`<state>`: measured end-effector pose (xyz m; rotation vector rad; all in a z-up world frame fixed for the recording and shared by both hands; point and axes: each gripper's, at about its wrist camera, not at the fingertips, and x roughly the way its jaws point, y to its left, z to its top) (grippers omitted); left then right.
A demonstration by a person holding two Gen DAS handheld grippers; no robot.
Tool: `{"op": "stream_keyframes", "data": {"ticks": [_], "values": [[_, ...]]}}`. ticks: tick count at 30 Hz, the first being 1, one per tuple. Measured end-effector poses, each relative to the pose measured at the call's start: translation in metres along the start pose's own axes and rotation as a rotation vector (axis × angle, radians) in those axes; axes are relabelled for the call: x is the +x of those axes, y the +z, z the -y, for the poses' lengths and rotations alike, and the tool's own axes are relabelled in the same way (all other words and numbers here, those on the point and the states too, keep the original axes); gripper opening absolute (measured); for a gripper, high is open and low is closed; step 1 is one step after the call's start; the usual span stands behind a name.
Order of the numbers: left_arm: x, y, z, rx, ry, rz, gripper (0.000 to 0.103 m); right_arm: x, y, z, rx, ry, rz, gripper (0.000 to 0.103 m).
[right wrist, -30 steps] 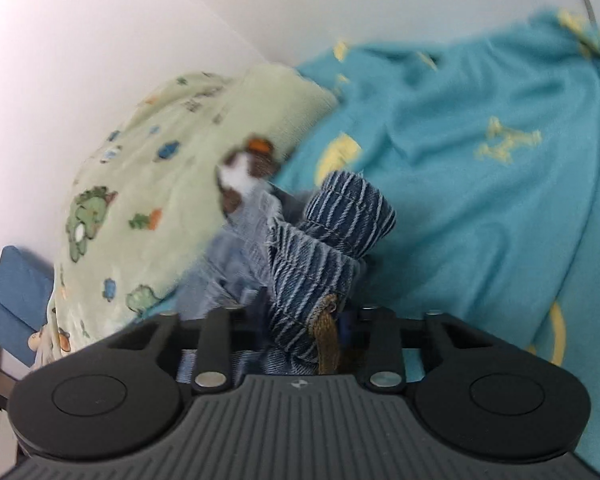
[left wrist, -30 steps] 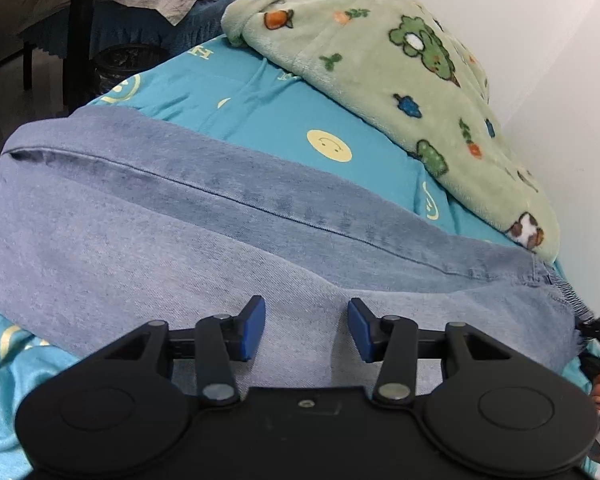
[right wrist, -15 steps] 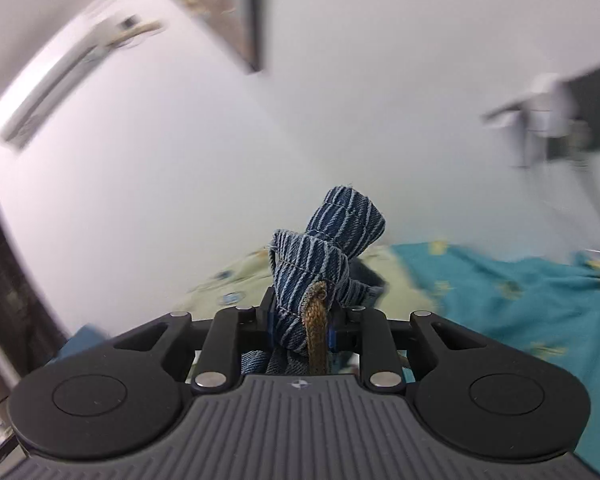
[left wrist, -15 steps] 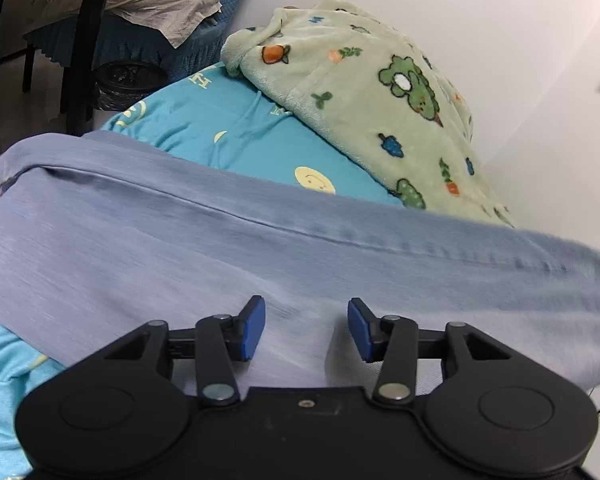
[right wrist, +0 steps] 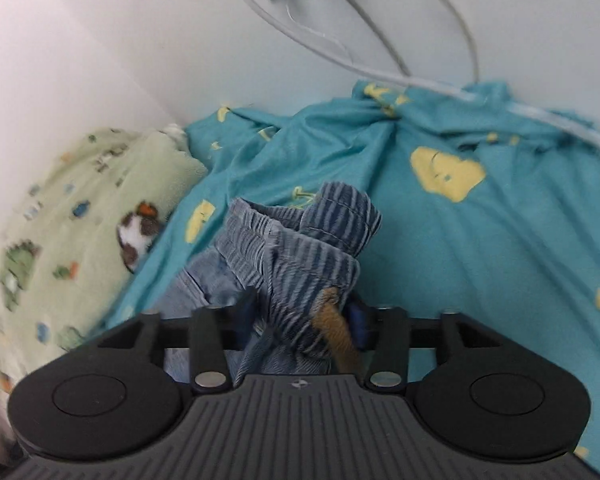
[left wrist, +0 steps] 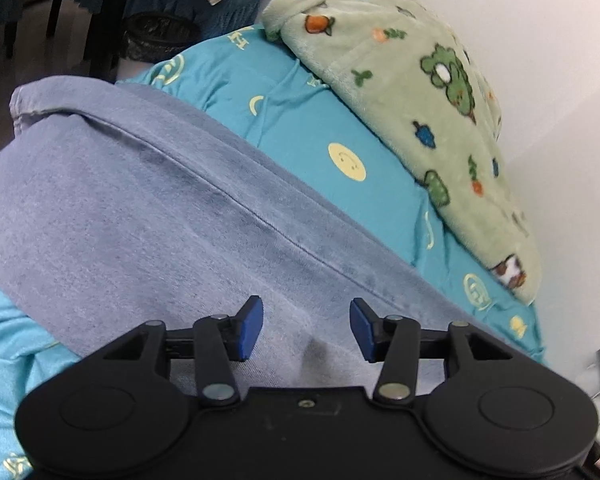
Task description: Fold clothes
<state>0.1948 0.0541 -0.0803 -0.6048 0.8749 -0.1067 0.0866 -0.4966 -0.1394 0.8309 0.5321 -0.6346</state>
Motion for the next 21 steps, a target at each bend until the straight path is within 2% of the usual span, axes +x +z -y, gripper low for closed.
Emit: {"op": "stream_keyframes", "data": {"ticks": [1,4,7,10,13,17,21], "values": [[-0.004,0.003,-0.004,-0.018,-0.011,-0.001,0.046,-0.010,-0.004,-0.006,-0.033,-0.026,0.015,0.064],[-0.017,0.013,-0.022,-0.083,-0.029,-0.010,0.052,-0.040,-0.018,-0.024,-0.136,-0.072,0.063,0.067],[-0.028,0.021,-0.049,-0.181,-0.020,-0.045,0.053,-0.067,-0.036,-0.040,-0.218,-0.039,0.134,0.074],[-0.042,0.026,-0.077,-0.310,-0.025,-0.060,0.053,-0.080,-0.063,-0.068,-0.327,0.120,0.147,0.074],[-0.059,0.036,-0.088,-0.342,-0.024,-0.037,0.057,-0.079,-0.113,-0.105,-0.516,0.294,0.085,0.074],[-0.082,0.051,-0.092,-0.298,0.020,0.041,0.060,-0.082,-0.189,-0.154,-0.799,0.509,-0.042,0.074],[-0.106,0.068,-0.120,-0.280,0.029,0.082,0.064,-0.090,-0.252,-0.214,-1.021,0.660,-0.115,0.075]]}}
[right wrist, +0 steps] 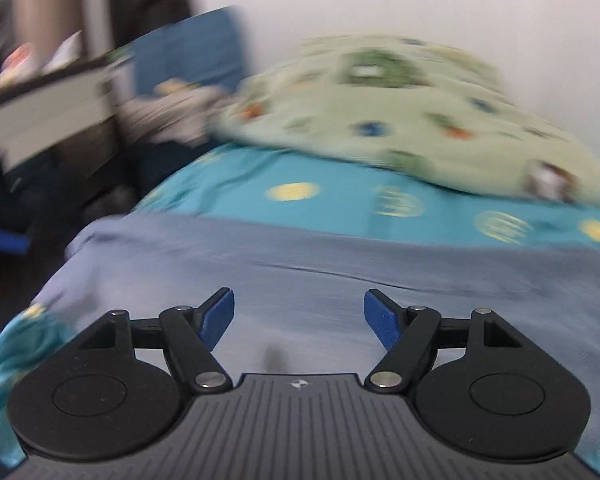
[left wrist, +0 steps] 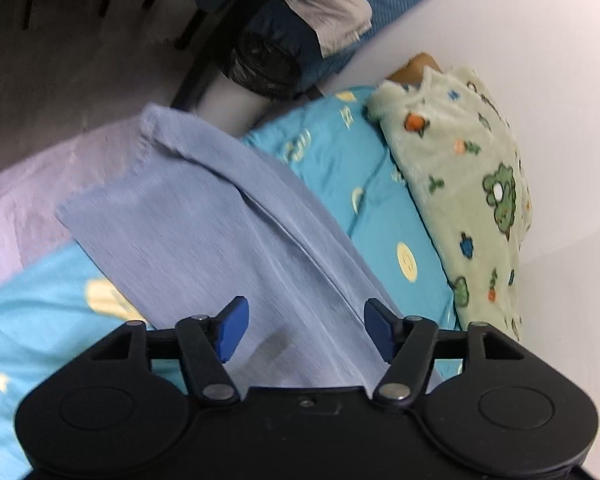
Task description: Fold clothes
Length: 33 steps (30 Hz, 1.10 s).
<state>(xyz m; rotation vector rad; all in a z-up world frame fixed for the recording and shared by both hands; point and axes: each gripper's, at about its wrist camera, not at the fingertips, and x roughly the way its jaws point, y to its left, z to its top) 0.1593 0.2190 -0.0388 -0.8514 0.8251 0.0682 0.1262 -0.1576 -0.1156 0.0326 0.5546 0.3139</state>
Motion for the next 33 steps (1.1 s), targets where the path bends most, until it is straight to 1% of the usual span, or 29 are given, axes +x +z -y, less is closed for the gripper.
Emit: {"op": "stream_keyframes", "data": {"ticks": [1,4,7,9,11,12,15,17,18,19,20,21,22,24,25,27,29,31,33], "values": [[-0.004,0.007,-0.012,-0.008,-0.001,0.008,0.068,0.011,0.004,-0.016,-0.027,0.042,-0.009,0.075],[-0.007,0.027,-0.065,-0.080,0.021,0.018,0.069,0.050,0.012,-0.065,-0.094,0.162,-0.062,0.075],[-0.004,0.036,-0.128,-0.174,0.058,0.007,0.069,0.085,0.015,-0.130,-0.282,0.262,-0.105,0.075],[0.003,0.036,-0.162,-0.243,0.040,-0.008,0.069,0.101,0.020,-0.167,-0.395,0.326,-0.113,0.075],[0.014,0.035,-0.192,-0.335,0.002,-0.039,0.069,0.118,0.023,-0.201,-0.455,0.412,-0.136,0.075],[0.020,0.035,-0.202,-0.375,-0.019,-0.055,0.069,0.126,0.023,-0.214,-0.486,0.436,-0.151,0.075],[0.038,0.035,-0.220,-0.453,-0.071,-0.080,0.069,0.147,0.017,-0.247,-0.616,0.466,-0.191,0.074],[0.050,0.036,-0.226,-0.489,-0.079,-0.095,0.069,0.155,0.010,-0.261,-0.719,0.433,-0.200,0.069],[0.055,0.037,-0.229,-0.498,-0.084,-0.104,0.069,0.157,0.007,-0.266,-0.761,0.422,-0.199,0.063],[0.059,0.038,-0.231,-0.502,-0.089,-0.108,0.069,0.158,0.010,-0.267,-0.761,0.425,-0.200,0.045],[0.063,0.040,-0.233,-0.506,-0.092,-0.109,0.070,0.159,0.013,-0.268,-0.759,0.428,-0.202,0.033],[0.065,0.041,-0.235,-0.516,-0.097,-0.109,0.070,0.161,0.019,-0.267,-0.731,0.420,-0.228,0.023],[0.068,0.042,-0.238,-0.533,-0.106,-0.112,0.071,0.163,0.026,-0.265,-0.688,0.422,-0.244,0.018],[0.073,0.043,-0.243,-0.568,-0.123,-0.119,0.073,0.166,0.040,-0.259,-0.593,0.428,-0.281,0.016],[0.075,0.044,-0.245,-0.585,-0.131,-0.122,0.074,0.168,0.048,-0.255,-0.541,0.431,-0.301,0.013],[0.081,0.048,-0.247,-0.599,-0.139,-0.134,0.075,0.170,0.065,-0.246,-0.454,0.431,-0.319,0.011],[0.088,0.051,-0.248,-0.609,-0.138,-0.148,0.076,0.169,0.079,-0.238,-0.394,0.430,-0.314,0.011],[0.094,0.054,-0.250,-0.631,-0.136,-0.156,0.076,0.169,0.087,-0.233,-0.361,0.414,-0.304,0.011],[0.102,0.055,-0.253,-0.644,-0.136,-0.162,0.077,0.171,0.088,-0.228,-0.309,0.421,-0.330,0.011]]}}
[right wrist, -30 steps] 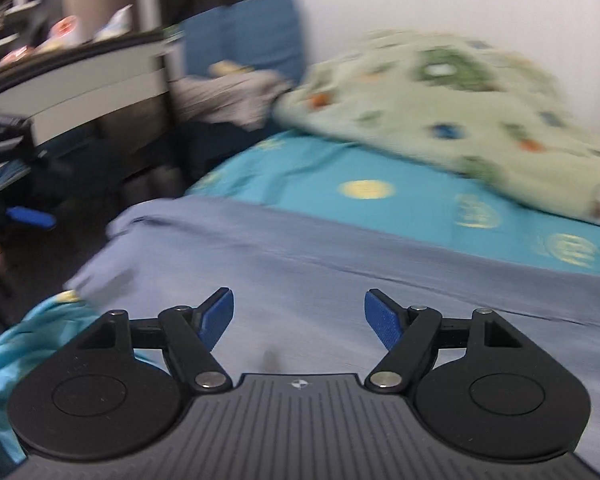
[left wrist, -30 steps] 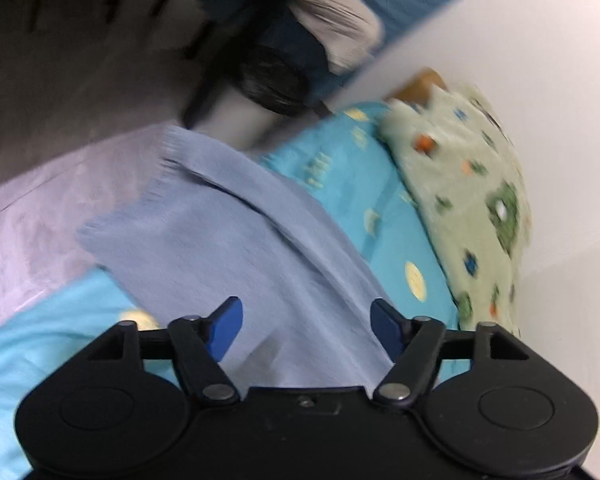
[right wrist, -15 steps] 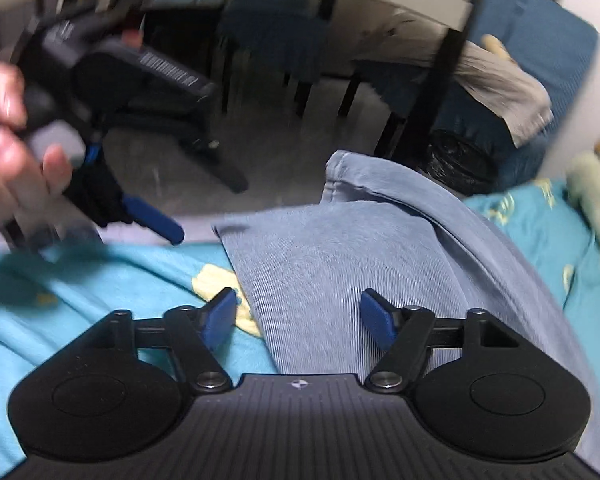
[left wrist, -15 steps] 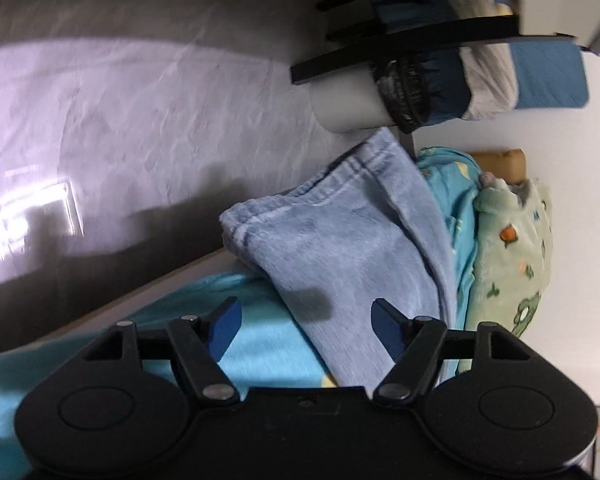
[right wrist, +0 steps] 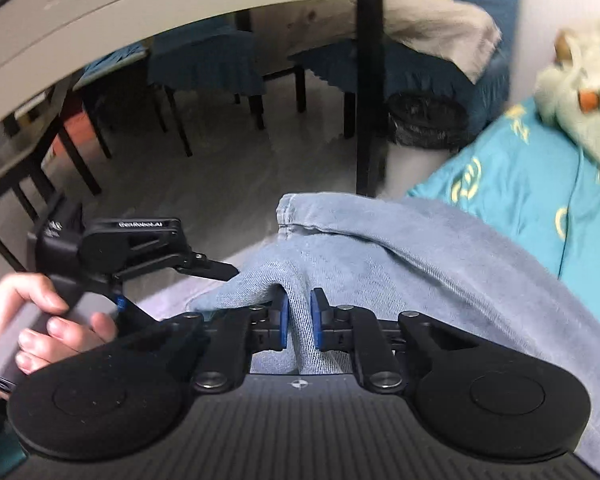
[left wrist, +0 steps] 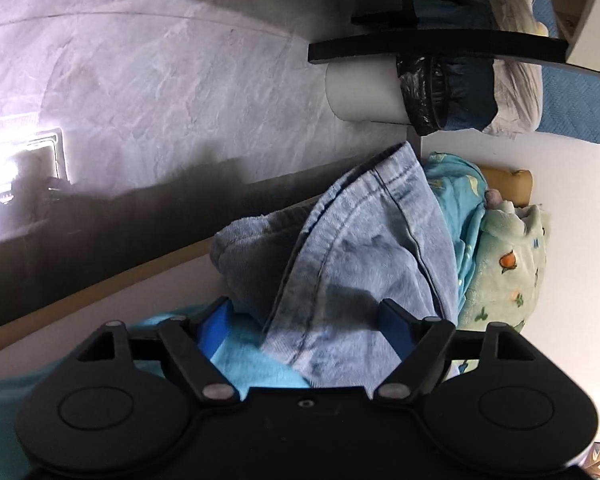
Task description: Fold clothes
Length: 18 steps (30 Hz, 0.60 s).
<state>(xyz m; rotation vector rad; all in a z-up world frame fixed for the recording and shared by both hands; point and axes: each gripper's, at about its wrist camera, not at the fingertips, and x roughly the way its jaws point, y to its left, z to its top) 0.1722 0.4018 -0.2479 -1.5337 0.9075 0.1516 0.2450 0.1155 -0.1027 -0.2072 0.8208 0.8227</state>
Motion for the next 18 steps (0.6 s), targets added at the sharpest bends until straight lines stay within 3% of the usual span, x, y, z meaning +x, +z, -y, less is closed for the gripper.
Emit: {"op": "stream_keyframes", "data": {"ticks": [4,6,8,10,13,18], "values": [[0.013,0.009,-0.005,-0.035,-0.014,0.004,0.076,0.008,-0.005,-0.012,-0.007,0.016,-0.023,0.016],[0.019,0.012,-0.008,-0.061,-0.032,0.004,0.070,0.009,-0.010,-0.019,-0.012,0.026,-0.034,0.022],[0.023,0.014,-0.006,-0.057,-0.040,0.013,0.056,-0.002,-0.016,-0.023,-0.001,0.055,-0.027,0.036],[0.025,0.015,-0.001,-0.021,-0.042,0.025,0.038,-0.020,-0.025,-0.022,0.010,0.082,-0.002,0.044],[0.021,0.012,0.012,0.063,-0.028,0.053,0.020,-0.051,-0.044,-0.019,0.038,0.082,0.011,0.045],[-0.010,-0.002,0.063,0.298,0.009,0.171,0.016,-0.112,-0.086,0.000,0.133,-0.019,0.004,0.046]]}}
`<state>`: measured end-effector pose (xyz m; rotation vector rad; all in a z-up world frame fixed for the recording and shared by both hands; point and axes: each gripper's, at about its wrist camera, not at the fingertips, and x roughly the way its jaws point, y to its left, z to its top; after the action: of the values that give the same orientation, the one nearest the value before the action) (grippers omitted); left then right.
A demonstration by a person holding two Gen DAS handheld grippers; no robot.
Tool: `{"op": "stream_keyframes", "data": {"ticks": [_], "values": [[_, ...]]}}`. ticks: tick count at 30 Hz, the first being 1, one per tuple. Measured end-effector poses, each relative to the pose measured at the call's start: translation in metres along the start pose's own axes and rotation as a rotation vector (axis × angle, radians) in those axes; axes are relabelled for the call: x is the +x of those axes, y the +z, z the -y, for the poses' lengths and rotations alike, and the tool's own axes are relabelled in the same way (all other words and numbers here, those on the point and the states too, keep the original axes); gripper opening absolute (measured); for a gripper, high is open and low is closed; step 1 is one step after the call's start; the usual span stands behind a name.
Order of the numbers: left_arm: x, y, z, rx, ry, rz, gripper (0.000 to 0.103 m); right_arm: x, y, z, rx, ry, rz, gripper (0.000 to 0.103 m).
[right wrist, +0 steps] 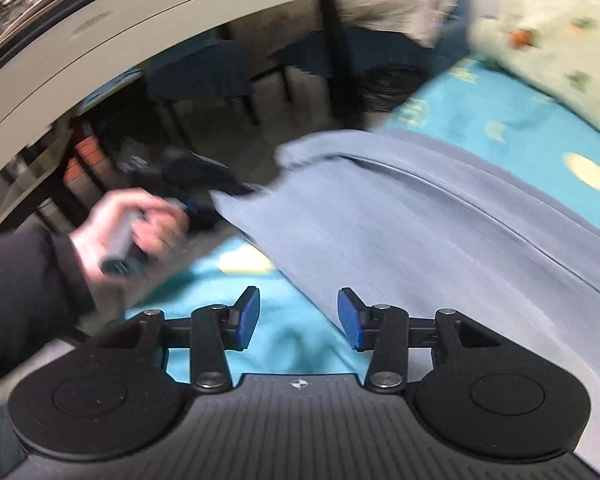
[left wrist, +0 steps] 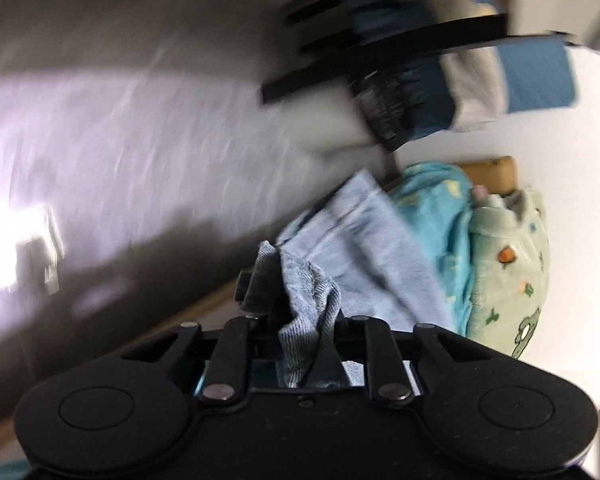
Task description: Fold clothes
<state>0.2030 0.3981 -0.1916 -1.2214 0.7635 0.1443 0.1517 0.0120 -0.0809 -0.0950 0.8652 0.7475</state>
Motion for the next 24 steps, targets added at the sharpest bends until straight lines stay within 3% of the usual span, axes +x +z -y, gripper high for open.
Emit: {"op": "stream_keyframes", "data": {"ticks": [3,7,13,15,18,20,24], "values": [[-0.028,-0.007,0.058,0.196,0.003,0.073,0.014,-0.039,-0.027,0.022,0.044,-0.115,0.033,0.052],[-0.062,-0.041,0.147,0.462,-0.017,0.167,0.014,-0.077,-0.055,0.065,0.211,-0.252,0.106,0.054],[-0.081,-0.148,0.273,0.813,-0.087,0.241,0.014,-0.128,-0.096,0.132,0.541,-0.370,0.290,0.054],[-0.077,-0.192,0.302,0.879,-0.114,0.245,0.014,-0.146,-0.112,0.153,0.627,-0.402,0.343,0.054],[-0.064,-0.260,0.328,0.958,-0.150,0.239,0.014,-0.165,-0.127,0.183,0.688,-0.512,0.376,0.053],[-0.047,-0.308,0.333,1.004,-0.160,0.219,0.014,-0.177,-0.134,0.204,0.720,-0.537,0.413,0.051],[-0.007,-0.392,0.309,1.076,-0.136,0.144,0.014,-0.188,-0.153,0.243,0.861,-0.500,0.473,0.052]]}}
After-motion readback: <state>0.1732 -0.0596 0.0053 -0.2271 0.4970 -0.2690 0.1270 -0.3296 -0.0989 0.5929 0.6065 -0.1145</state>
